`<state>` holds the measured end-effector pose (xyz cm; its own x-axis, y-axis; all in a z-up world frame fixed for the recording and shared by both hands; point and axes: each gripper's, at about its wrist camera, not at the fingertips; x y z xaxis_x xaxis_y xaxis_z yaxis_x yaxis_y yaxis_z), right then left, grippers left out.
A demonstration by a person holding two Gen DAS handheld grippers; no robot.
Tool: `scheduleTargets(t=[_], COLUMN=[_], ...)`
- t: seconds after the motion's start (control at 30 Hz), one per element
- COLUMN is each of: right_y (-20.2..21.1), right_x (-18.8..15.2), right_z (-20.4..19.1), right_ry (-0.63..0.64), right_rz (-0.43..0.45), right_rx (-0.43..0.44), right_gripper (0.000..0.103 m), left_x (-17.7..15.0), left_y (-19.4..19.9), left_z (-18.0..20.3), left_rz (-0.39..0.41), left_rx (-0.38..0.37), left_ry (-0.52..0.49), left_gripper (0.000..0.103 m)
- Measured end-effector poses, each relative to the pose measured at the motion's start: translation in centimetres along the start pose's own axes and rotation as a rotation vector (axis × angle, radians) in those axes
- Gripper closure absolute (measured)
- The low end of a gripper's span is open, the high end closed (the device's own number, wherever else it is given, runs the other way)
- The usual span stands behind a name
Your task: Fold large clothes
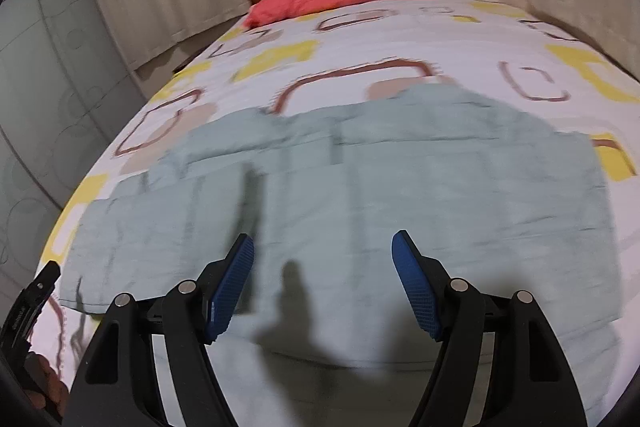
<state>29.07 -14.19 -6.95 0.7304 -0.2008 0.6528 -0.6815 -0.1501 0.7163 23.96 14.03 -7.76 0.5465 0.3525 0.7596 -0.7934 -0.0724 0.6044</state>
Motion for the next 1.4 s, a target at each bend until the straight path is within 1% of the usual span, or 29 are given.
scheduleTargets(t=[0.13,0.17,0.2,0.23,0.3,0.33,0.4,0.5,0.57,0.73,0.83,0.93,1.03,1.17,1.23,1.3,1.37,1.4], right_y=[-1.7,-2.0,-2.5,-3.0,-3.2,-2.9,-1.8,0.4,2.1,4.4,4.8,4.6,3.9,3.0,2.6,2.5,3.3,3.7], right_x=[-0.4,-0.5,-0.7,-0.9,-1.1,-1.1,-0.9,-0.3,0.2,0.9,0.9,0.4,-0.1,-0.7,-0.8,-0.7,-0.4,-0.4], right_z=[-2.9,-3.3,-3.8,-4.3,-4.8,-4.7,-4.5,-3.2,-1.6,3.5,6.9,10.9,13.5,15.6,16.2,16.5,16.4,16.4], right_ry=[0.012,0.015,0.026,0.044,0.056,0.053,0.060,0.059,0.054,0.027,-0.010,-0.068,-0.089,-0.100,-0.109,-0.124,-0.135,-0.139], right_rz=[-0.035,-0.047,-0.064,-0.080,-0.100,-0.095,-0.058,0.009,0.052,0.093,0.092,0.070,0.045,0.023,0.007,-0.011,-0.006,0.006], right_rx=[0.045,0.056,0.068,0.064,0.084,0.090,0.084,0.054,0.022,-0.066,-0.118,-0.163,-0.200,-0.238,-0.230,-0.205,-0.201,-0.203], right_gripper=[0.033,0.034,0.049,0.070,0.089,0.092,0.095,0.095,0.095,0.095,0.095,0.095,0.095,0.095,0.095,0.093,0.090,0.074], left_x=[0.3,0.3,0.3,0.3,0.2,0.3,0.5,0.8,1.0,1.2,1.0,0.7,0.3,-0.3,-0.6,-0.8,-0.7,-0.5], left_y=[-0.5,-0.7,-0.9,-1.0,-1.1,-1.0,-0.8,-0.4,0.0,0.1,-0.3,-0.7,-1.4,-2.3,-2.8,-3.4,-3.7,-3.9], left_z=[-2.0,-2.2,-2.4,-2.4,-2.5,-2.5,-2.5,-2.1,-1.6,0.7,2.3,3.8,5.4,7.6,8.5,9.5,10.2,10.5], left_rz=[-0.012,-0.015,-0.022,-0.025,-0.029,-0.029,-0.025,-0.019,-0.012,-0.018,-0.034,-0.043,-0.058,-0.079,-0.092,-0.103,-0.098,-0.095], left_rx=[0.014,0.014,0.013,0.012,0.006,-0.001,-0.014,-0.048,-0.068,-0.109,-0.122,-0.131,-0.139,-0.146,-0.149,-0.155,-0.154,-0.153], left_ry=[0.019,0.021,0.021,0.021,0.022,0.025,0.032,0.046,0.044,0.013,-0.012,-0.038,-0.075,-0.125,-0.146,-0.166,-0.175,-0.177], left_gripper=[0.037,0.037,0.037,0.037,0.037,0.037,0.036,0.035,0.033,0.032,0.032,0.032,0.032,0.032,0.032,0.032,0.032,0.032])
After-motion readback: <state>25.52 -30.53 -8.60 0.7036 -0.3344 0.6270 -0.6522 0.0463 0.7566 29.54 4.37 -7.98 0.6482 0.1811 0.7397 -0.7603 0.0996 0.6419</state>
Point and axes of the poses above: each gripper's, at about its wrist camera, not at the fingertips, and y roughly against the way its jaws point, z to its right, x to its top
